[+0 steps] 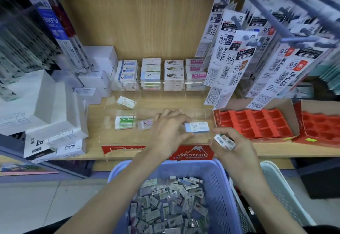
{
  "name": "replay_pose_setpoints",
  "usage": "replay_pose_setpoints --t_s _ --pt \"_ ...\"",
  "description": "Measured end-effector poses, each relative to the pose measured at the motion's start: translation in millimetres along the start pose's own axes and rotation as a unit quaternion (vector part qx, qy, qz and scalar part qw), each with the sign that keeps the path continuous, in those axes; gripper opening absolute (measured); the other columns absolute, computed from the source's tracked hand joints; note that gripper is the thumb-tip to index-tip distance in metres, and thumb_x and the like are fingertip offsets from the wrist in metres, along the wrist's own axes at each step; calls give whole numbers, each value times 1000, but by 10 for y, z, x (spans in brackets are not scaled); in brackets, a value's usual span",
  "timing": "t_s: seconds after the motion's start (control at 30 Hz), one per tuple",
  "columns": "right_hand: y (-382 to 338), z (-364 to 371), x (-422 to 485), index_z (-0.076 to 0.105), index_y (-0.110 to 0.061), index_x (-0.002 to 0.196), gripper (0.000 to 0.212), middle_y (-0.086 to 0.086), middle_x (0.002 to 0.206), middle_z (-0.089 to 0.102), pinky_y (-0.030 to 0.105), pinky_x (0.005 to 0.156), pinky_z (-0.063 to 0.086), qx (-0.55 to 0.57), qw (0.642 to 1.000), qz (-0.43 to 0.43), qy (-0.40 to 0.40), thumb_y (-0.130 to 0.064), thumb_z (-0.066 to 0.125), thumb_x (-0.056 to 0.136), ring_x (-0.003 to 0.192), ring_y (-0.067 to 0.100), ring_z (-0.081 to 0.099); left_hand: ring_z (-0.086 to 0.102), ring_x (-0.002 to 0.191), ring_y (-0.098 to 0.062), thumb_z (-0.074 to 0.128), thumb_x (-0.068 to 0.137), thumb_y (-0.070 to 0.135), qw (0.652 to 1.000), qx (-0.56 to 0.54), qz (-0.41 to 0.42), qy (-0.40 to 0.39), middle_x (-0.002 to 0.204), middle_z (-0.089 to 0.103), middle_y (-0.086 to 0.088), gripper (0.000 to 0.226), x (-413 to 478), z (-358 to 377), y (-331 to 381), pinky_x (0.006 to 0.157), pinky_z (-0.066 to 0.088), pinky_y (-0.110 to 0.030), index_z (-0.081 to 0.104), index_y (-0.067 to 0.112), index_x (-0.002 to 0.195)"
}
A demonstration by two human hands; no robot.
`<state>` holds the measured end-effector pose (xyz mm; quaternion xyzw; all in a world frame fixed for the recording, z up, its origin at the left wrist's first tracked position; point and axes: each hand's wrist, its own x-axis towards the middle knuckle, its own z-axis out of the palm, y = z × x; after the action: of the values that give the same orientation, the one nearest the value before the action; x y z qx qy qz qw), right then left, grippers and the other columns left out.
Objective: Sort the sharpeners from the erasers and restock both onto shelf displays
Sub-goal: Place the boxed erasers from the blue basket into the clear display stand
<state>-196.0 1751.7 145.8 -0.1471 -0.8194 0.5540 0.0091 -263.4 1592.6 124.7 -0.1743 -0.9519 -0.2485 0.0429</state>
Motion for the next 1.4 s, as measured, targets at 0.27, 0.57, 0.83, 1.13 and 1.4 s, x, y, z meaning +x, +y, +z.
replay_pose_setpoints --t_s 0.27,0.57,0.83,1.13,1.4 --pt "-19 -199 -98 66 -34 89 24 -9 75 67 18 61 43 -30 999 -19 1 -12 69 79 65 3 57 42 104 -19 63 86 33 989 140 -40 30 112 60 10 32 255 313 180 79 20 -31 61 30 118" --pt "-9 -226 -107 67 -32 88 24 -13 64 63 25 59 42 20 1000 0 -21 -11 70 79 55 5 51 54 92 -21 75 76 26 988 138 -17 74 107 68 9 34 145 351 174 73 25 -33 68 26 109" --pt "-125 -97 -157 59 -22 104 28 -9 58 55 17 51 35 170 975 58 -130 0 61 86 51 6 44 57 86 -10 68 85 15 987 -150 -57 -19 107 58 8 37 -512 -213 -67 82 46 -23 58 22 120" --pt "-295 201 -184 71 -16 83 20 8 73 66 29 67 49 239 938 81 -237 -18 73 63 68 18 59 55 96 4 76 75 28 948 -275 -53 -155 133 38 20 74 -826 -645 -89 78 37 -4 29 55 126" --pt "-324 384 -190 60 -10 102 40 5 63 64 22 48 44 204 948 59 -239 -26 72 67 56 19 58 62 86 -26 71 71 28 910 -389 -105 -99 103 68 3 38 -831 -689 -173 80 51 -35 63 34 108"
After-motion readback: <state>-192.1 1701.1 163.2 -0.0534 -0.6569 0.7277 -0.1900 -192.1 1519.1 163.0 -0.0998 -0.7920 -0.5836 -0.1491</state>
